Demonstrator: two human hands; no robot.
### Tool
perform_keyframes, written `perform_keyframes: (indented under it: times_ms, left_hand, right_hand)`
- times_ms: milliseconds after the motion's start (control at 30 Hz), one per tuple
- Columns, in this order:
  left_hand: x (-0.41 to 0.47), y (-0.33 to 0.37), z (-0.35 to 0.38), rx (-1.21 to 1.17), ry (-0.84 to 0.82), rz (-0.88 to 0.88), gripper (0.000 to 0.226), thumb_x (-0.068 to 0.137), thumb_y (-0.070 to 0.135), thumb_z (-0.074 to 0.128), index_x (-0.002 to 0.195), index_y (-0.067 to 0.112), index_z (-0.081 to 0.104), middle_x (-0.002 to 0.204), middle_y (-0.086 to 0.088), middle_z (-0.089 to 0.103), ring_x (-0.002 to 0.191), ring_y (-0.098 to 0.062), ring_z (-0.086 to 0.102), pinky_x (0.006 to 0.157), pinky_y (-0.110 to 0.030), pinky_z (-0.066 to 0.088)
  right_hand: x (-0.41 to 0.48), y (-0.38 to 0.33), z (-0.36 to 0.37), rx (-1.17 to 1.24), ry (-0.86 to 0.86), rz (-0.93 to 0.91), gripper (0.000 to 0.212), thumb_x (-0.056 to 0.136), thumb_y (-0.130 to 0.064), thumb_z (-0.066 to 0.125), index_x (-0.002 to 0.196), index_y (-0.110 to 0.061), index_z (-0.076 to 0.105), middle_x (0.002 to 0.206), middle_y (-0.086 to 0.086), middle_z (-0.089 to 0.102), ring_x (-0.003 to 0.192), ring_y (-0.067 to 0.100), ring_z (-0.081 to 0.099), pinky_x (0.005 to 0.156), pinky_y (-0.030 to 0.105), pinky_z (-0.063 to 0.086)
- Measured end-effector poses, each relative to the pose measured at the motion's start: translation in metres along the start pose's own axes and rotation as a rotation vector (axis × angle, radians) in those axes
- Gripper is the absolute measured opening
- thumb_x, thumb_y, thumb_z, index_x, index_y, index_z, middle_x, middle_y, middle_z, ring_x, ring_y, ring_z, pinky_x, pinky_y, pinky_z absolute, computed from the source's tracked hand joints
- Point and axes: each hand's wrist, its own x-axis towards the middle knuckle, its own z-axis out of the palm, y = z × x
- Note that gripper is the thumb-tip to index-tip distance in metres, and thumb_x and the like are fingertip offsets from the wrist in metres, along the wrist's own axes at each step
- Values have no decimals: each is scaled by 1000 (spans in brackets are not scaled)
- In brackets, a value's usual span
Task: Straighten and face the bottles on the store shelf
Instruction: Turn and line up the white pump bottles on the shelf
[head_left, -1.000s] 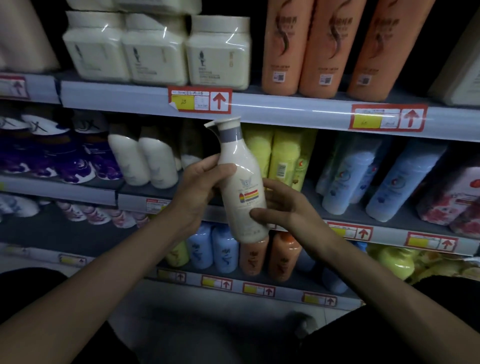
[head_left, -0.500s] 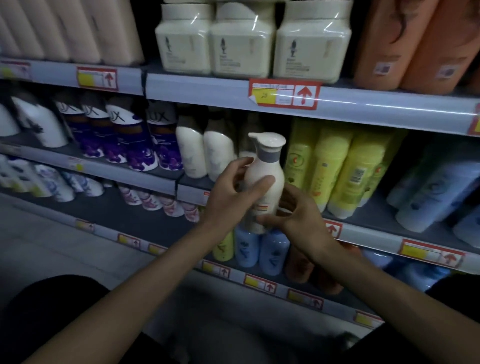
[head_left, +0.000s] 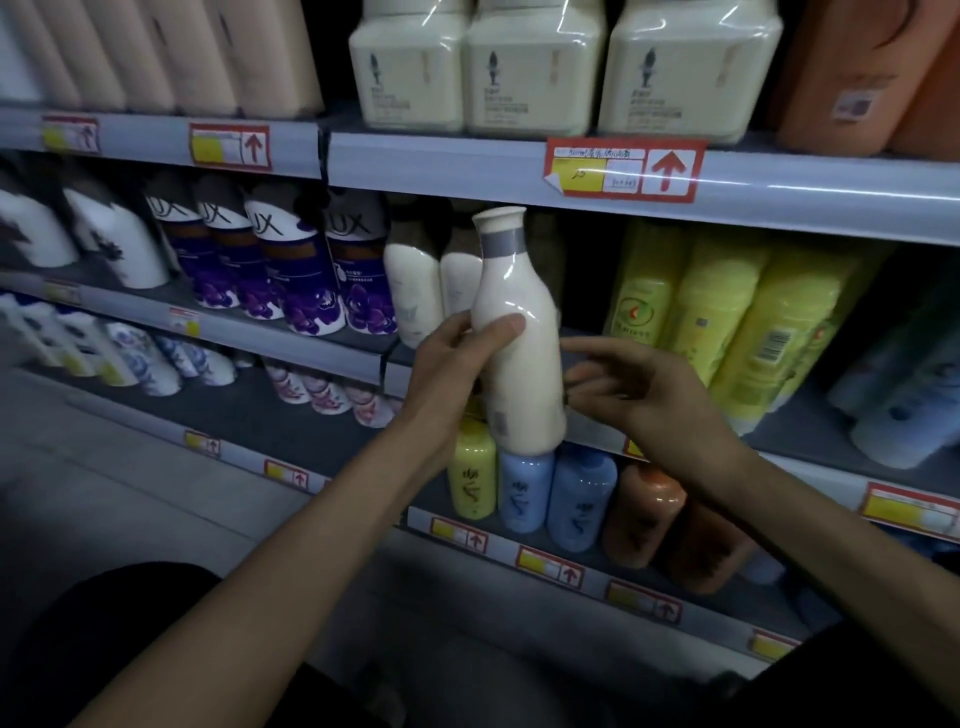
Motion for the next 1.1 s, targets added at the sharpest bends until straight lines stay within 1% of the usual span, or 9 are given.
perform_keyframes:
  times_ms: [67,200,333,500,633,700,900,1000,1100]
  left_hand:
    - [1,1,2,-114,-34,-53,50,67,49,78,106,19,73,100,-2,79,93,-19,73,82,-38,60]
    - [-8,4,11,-265,-120,-126,29,86,41,60,99,18,72,84,-3,76,79,-19,73,76,-34,58]
    - [-10,4,12,-311,-105,-140,55,86,48,55,122,8,68,112,-19,70,104,-35,66,93,-44,54]
    - [-8,-1,12,-285,-116,-119,79,82,54,60,137,-3,59,133,-38,59,111,-42,62,104,-58,49]
    - [-5,-10,14,-193,-96,-63,35,100,38,50,105,11,71,92,-11,74,88,-26,70,78,-37,59]
    - [-5,-10,17,-139,-125,-45,31,103,35,46,98,17,70,82,-3,73,79,-18,71,69,-31,58]
    - [2,-7,25,-2,-37,87,26,107,34,51,98,24,73,95,2,76,93,-13,70,86,-34,55]
    - [7,-6,20,121,44,232,20,106,31,54,98,29,73,92,15,75,90,1,68,78,-17,51]
    - [13,-9,13,148,100,291,16,105,26,58,98,25,72,88,13,75,87,-2,68,75,-16,53]
  right_hand:
    - [-3,-2,1,117,-50,84,51,79,9,81,122,-17,70,103,22,74,88,24,74,85,31,61]
    - [-7,-4,3,192,-174,239,59,72,-7,90,125,-10,65,106,12,79,102,25,76,93,34,61]
    - [-12,-7,6,368,-182,353,72,68,-14,89,133,-12,57,108,13,78,106,27,75,91,40,62]
    - [-18,-2,14,449,-315,390,54,84,-5,80,134,-13,61,115,9,78,109,23,75,89,34,62]
    - [-22,8,19,429,-301,347,46,85,-4,79,129,-9,67,118,7,77,111,23,74,92,35,61]
    - [-22,14,21,426,-266,327,48,84,-3,81,129,-11,67,118,6,78,111,22,74,91,36,62]
    - [-12,24,26,469,-180,241,53,83,5,79,131,-10,65,117,7,78,109,22,75,83,29,61]
    - [1,30,31,417,-65,155,57,77,8,83,130,-4,65,118,8,77,110,23,74,90,35,62]
    - [18,36,33,325,53,111,64,70,6,89,129,-6,66,117,6,78,109,21,74,92,41,62]
